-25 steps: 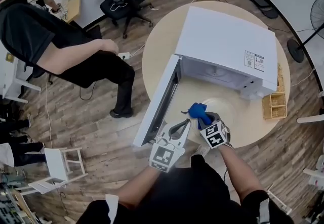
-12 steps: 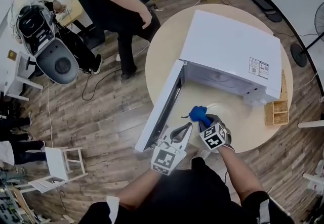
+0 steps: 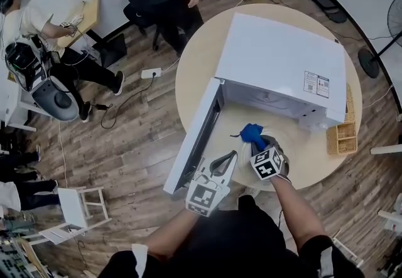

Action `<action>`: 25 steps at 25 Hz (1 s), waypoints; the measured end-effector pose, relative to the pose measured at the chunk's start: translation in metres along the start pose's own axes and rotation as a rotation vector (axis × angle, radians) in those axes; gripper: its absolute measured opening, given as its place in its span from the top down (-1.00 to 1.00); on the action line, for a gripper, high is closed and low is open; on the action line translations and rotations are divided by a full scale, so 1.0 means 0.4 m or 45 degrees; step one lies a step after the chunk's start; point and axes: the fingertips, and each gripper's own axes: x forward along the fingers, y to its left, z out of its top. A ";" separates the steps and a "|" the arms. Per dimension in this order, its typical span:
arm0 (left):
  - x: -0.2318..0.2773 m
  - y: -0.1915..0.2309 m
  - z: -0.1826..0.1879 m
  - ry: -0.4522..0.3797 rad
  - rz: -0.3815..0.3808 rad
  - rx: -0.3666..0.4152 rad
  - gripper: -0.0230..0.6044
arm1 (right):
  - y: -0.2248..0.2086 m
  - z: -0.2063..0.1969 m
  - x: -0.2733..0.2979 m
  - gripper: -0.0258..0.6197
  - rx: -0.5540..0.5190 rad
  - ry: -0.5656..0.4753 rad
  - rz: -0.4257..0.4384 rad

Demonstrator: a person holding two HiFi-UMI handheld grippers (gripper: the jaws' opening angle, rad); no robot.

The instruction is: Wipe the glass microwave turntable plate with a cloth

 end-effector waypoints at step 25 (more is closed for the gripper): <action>0.033 -0.043 0.000 -0.002 -0.091 -0.006 0.91 | -0.276 -0.215 -0.111 0.68 0.294 0.139 -0.361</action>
